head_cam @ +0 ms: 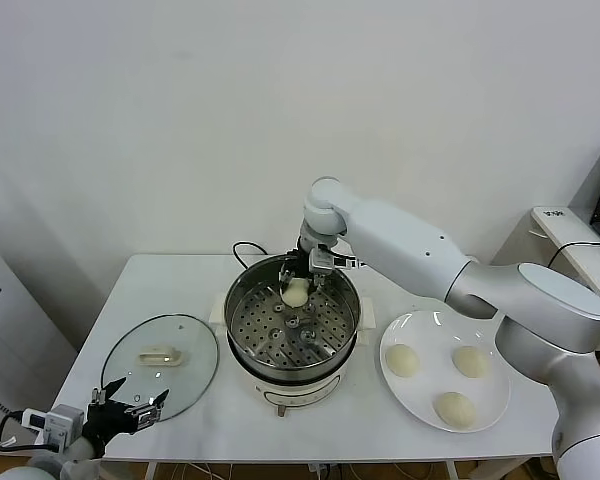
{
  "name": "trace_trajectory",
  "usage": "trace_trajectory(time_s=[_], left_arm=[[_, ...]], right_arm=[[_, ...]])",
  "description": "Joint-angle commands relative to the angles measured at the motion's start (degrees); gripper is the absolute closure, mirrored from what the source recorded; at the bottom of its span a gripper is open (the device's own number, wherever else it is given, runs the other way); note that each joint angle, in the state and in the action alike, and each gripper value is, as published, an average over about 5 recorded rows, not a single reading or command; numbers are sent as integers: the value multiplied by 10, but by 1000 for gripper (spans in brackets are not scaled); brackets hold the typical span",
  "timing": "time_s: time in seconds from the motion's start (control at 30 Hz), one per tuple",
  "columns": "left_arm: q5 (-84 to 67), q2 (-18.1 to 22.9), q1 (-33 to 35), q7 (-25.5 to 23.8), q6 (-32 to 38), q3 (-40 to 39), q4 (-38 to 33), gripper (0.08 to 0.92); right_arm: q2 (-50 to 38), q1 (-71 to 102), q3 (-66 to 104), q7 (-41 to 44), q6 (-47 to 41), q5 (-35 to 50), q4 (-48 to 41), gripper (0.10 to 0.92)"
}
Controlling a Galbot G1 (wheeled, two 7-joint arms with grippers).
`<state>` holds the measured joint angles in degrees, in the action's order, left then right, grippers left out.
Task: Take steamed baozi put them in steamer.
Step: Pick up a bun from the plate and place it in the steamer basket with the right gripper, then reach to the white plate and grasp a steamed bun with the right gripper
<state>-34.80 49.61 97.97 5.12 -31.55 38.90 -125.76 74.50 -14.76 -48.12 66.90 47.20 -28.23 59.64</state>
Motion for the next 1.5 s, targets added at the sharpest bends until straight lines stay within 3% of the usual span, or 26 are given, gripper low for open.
trace_trajectory(time_s=[0.03, 0.17, 0.23, 0.43, 0.67, 1.07, 1.5], left_arm=[[0, 1, 5, 1, 0, 4, -2, 177], [1, 4, 9, 3, 0, 8, -6, 177], [0, 4, 11, 3, 0, 10, -8, 177], [-1, 1, 14, 3, 0, 13, -10, 177], [-1, 2, 15, 3, -1, 13, -14, 177], [-1, 4, 17, 3, -2, 14, -18, 177], [-1, 10, 17, 3, -6, 13, -22, 177]], right_arm=[[4, -9, -3, -6, 28, 26, -6, 349], [-26, -88, -55, -8, 14, 144, 0, 246], [-57, -133, -102, -9, -36, 224, 16, 215], [-179, -243, -261, -15, -268, 417, 86, 203], [-267, -309, -366, 11, -407, 565, 107, 203], [-373, -270, -417, 3, -480, 622, 175, 203], [-367, -160, -386, -48, -515, 604, 155, 203]])
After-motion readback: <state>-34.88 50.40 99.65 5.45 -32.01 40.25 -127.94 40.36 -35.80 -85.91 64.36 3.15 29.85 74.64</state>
